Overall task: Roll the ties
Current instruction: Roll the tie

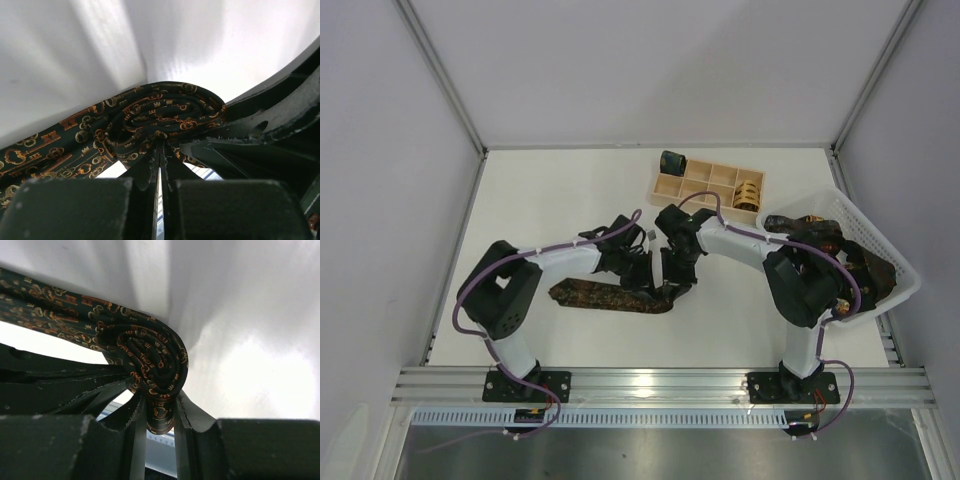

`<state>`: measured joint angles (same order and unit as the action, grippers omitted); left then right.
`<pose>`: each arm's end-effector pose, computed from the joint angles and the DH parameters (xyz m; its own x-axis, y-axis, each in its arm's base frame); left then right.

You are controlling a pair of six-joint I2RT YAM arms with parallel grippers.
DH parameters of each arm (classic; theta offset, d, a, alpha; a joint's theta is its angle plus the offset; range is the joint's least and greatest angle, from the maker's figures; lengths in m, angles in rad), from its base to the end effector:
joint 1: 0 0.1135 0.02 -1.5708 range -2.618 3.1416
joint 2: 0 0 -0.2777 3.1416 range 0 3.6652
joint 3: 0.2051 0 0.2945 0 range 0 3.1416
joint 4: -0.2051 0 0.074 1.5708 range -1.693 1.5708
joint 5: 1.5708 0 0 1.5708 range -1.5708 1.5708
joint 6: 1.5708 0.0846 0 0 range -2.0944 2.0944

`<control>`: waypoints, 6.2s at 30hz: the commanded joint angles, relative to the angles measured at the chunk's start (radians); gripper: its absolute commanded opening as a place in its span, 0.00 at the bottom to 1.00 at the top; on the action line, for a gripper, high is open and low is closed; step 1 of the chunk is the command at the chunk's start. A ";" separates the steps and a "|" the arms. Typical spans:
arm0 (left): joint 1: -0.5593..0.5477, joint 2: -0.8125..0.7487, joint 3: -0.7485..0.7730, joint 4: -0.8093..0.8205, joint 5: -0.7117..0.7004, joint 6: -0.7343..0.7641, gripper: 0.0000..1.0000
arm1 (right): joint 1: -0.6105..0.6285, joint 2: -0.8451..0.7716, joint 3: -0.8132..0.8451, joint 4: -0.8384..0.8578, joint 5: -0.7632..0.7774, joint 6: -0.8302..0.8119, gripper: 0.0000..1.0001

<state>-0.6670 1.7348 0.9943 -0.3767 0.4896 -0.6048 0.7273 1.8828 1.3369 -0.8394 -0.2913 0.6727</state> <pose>0.2769 -0.2687 0.1036 -0.9834 0.1357 -0.1201 0.1807 0.7817 -0.5969 0.2912 0.2917 0.1270 -0.9957 -0.0872 0.0316 -0.0716 0.9392 0.3357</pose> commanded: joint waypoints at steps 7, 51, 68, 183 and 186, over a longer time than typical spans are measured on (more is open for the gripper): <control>-0.023 0.014 -0.006 0.090 0.017 -0.062 0.04 | 0.012 -0.091 0.041 -0.236 0.176 0.059 0.00; 0.049 -0.130 -0.104 -0.090 -0.174 0.016 0.06 | 0.093 0.101 0.148 -0.165 0.144 0.238 0.00; 0.069 -0.067 -0.181 -0.028 -0.158 -0.003 0.04 | 0.103 0.176 0.255 -0.164 0.087 0.248 0.40; 0.316 -0.277 -0.085 -0.102 0.099 -0.050 0.10 | 0.020 -0.045 -0.041 0.367 -0.187 0.044 0.04; 0.297 -0.245 -0.068 -0.070 0.135 -0.072 0.10 | 0.008 -0.100 -0.031 0.314 -0.141 0.035 0.06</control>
<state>-0.3550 1.4952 0.8818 -0.4786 0.5838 -0.6479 0.7422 1.8370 1.2884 -0.5030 -0.4679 0.7338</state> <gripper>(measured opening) 0.102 0.053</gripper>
